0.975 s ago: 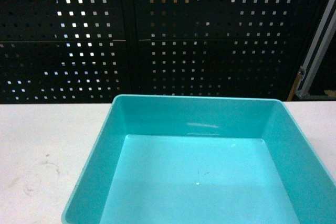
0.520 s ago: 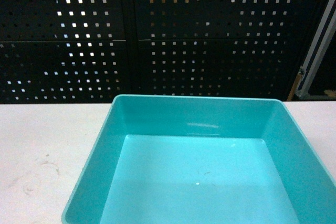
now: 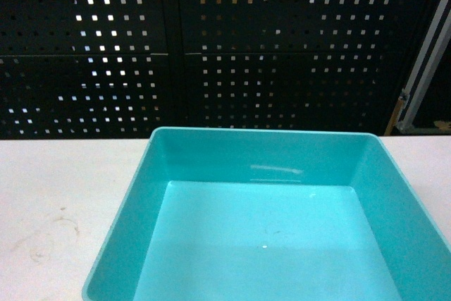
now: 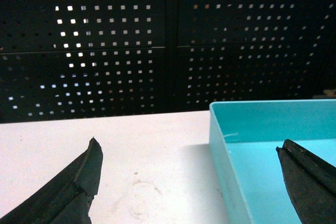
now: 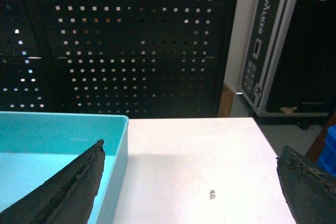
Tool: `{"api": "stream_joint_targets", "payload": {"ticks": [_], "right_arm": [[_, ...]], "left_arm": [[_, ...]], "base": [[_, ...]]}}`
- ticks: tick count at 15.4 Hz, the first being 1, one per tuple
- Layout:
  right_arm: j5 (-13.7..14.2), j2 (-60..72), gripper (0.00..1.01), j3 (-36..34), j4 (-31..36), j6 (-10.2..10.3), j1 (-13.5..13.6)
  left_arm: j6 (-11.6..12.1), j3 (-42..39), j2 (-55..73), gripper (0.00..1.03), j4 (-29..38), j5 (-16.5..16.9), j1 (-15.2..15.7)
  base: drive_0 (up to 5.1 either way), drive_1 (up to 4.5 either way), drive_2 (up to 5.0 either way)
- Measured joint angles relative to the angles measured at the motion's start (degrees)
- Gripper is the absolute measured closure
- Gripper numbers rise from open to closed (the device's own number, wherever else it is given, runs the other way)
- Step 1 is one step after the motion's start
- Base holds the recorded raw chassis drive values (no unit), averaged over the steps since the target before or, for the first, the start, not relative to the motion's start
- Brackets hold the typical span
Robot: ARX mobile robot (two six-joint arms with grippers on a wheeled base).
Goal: Stack blue boxes stably on right
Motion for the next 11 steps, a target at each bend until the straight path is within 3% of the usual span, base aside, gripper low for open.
{"api": "stream_joint_targets", "payload": {"ticks": [1,2,4,6,8,11], "right_arm": [[-0.37,5.4,0.03,0.15,3.87,-0.04,1.2],[-0.35,13.92,0.03,2.54,8.35,-0.07,3.26],[0.0,26.25,0.03,10.03,14.56,-1.16,7.72],[1.33,35.28,0.03,14.84,15.98,-2.21,10.4],[2.8,45.18,0.03,19.8,18.45,-4.31,13.0],[3.63,59.25,0.03,27.45,17.29,-5.64,14.43]], "left_arm": [[0.02,0.31,4.37,0.05,2.54,1.25,2.08],[0.57,3.76,12.94,0.05,6.78,6.47,6.91],[0.61,13.79,25.86,0.05,13.7,13.25,13.25],[1.49,20.5,36.98,0.05,21.51,14.19,14.03],[2.16,27.41,48.11,0.05,21.68,15.8,13.38],[2.91,37.09,60.39,0.05,15.43,17.14,11.74]], "base": [[0.0,0.0,0.0],[0.0,0.0,0.0],[0.0,0.0,0.0],[0.0,0.0,0.0],[0.0,0.0,0.0],[0.0,0.0,0.0]]}}
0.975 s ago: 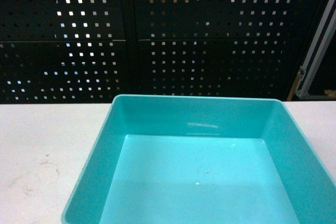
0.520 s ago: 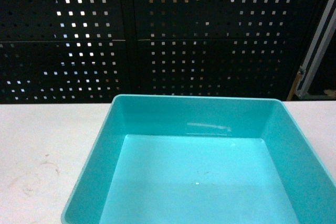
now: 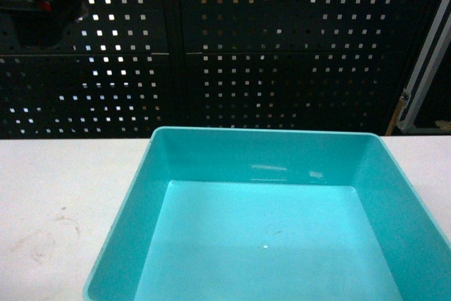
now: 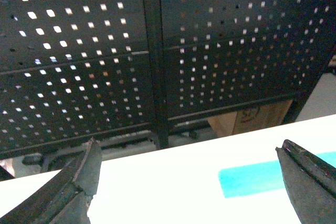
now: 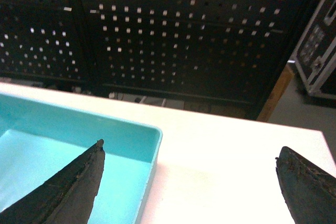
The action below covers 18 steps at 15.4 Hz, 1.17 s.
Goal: Stack blue boxes stably on right
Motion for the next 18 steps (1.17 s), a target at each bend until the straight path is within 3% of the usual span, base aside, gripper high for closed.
{"api": "stream_joint_targets", "payload": {"ticks": [5,7,10,13,15,18], "right_arm": [[3.06,12.07,0.03,6.58,-1.86,-2.16,4.5],[3.8,16.02,0.03,7.39,-2.95,-2.54,6.78],[5.97,21.97,0.03,7.37,-1.4,-3.28,9.2],[6.62,27.17,0.03,5.9,1.36,-2.67,9.9],[7.17,30.99,0.03,3.41,4.37,-1.44,9.92],[7.21,32.89,0.06,1.33,7.63,-0.11,9.88]], "left_arm": [[0.31,6.86,12.11,0.05,-8.24,-2.73,-3.41],[-1.46,8.76,15.37,0.05,-14.67,-3.5,-4.72],[-3.54,8.96,20.33,0.05,-14.56,-6.88,-6.73],[-7.13,8.9,23.52,0.05,-17.68,-7.39,-8.17],[-9.31,8.28,24.59,0.05,-16.72,-9.4,-8.94],[-10.03,8.2,25.53,0.05,-16.85,-10.47,-10.1]], "base": [[0.0,0.0,0.0],[0.0,0.0,0.0],[0.0,0.0,0.0],[0.0,0.0,0.0],[0.0,0.0,0.0],[0.0,0.0,0.0]]}}
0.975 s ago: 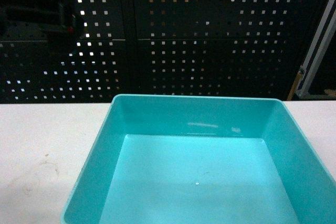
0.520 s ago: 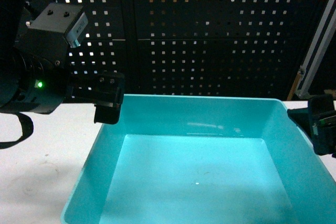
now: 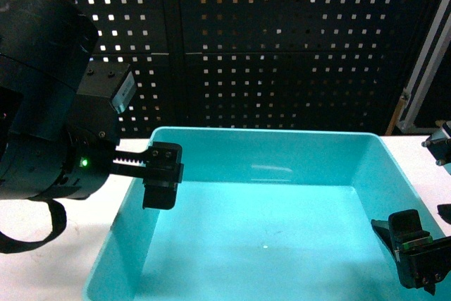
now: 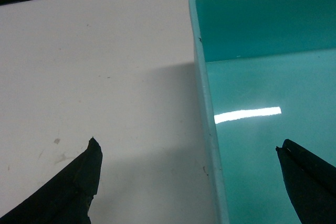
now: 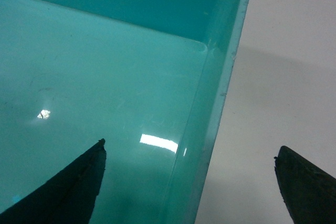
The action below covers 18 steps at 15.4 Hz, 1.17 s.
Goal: Stack blue boxes stably on right
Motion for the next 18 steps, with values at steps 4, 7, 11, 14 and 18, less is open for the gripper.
{"api": "stream_joint_targets", "payload": {"ticks": [4,7,11,14,18], "right_arm": [[0.02,1.42,0.62,-1.79,2.95,1.09,-0.02],[0.24,1.49,0.97,-3.13,5.81,3.58,-0.33],[2.62,1.7,0.99,-5.38,9.64,4.79,2.45],[2.4,2.91,0.99,-6.43,12.44,4.87,2.14],[2.36,3.21,0.99,-6.64,12.98,4.85,1.92]], "left_arm": [[-0.9,-0.63,0.48,0.05,0.17,-0.85,-0.9],[-2.91,-0.96,0.48,0.05,-3.02,-2.08,-1.03],[-8.79,-2.38,0.5,0.05,-5.66,-3.19,-1.46],[-17.9,-2.1,0.5,0.06,-11.28,-3.32,-5.62],[-24.57,-1.64,1.79,0.42,-12.72,-5.66,-7.08]], "base": [[0.0,0.0,0.0],[0.0,0.0,0.0],[0.0,0.0,0.0],[0.0,0.0,0.0],[0.0,0.0,0.0]]}}
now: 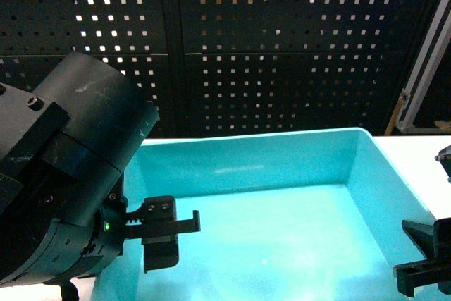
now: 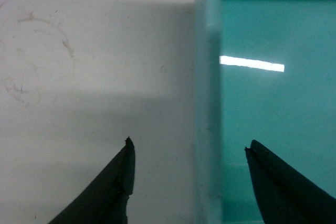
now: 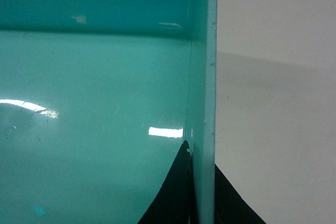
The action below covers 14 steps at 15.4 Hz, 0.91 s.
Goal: Stack blue boxes stably on right
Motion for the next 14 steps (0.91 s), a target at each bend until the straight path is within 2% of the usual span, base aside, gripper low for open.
{"api": "stream_joint_targets", "payload": {"ticks": [2,3,4,7,8,11,13,14], "right_arm": [[0.02,0.11,0.99,0.0,0.02,-0.37,0.35],[-0.04,0.94,0.99,0.52,0.39,-0.66,0.28],[-0.66,2.12,0.99,1.22,1.2,-1.31,-0.22],[-0.81,3.13,0.99,2.6,2.19,-1.33,-0.59],[0.09,2.99,0.99,3.26,2.23,-1.46,-1.01],[0.02,-3.37,0.99,6.56,-5.64,2.36,-3.17],[-0.07,-9.86,0.99,10.99,-8.37,2.6,-4.31],[-0.22,-13.33,0.99,14.36,-10.54,3.26,-5.29]], "left_arm": [[-1.68,-0.5,1.11,0.62,0.79,0.22,0.02],[-3.32,-0.55,1.7,0.95,2.19,1.46,0.02],[-3.28,-0.63,1.75,1.01,2.43,0.52,-0.66],[-1.7,-0.63,1.36,1.01,3.67,-1.68,-1.18],[-0.04,-0.66,0.61,1.01,4.79,-1.75,-1.16],[9.07,0.09,-6.36,1.01,9.01,-0.87,1.57],[13.0,3.45,-9.16,1.01,10.86,0.26,2.84],[15.74,6.38,-10.84,1.01,13.22,0.48,3.26]], "base": [[0.0,0.0,0.0],[0.0,0.0,0.0],[0.0,0.0,0.0],[0.0,0.0,0.0],[0.0,0.0,0.0],[0.0,0.0,0.0],[0.0,0.0,0.0],[0.0,0.0,0.0]]}}
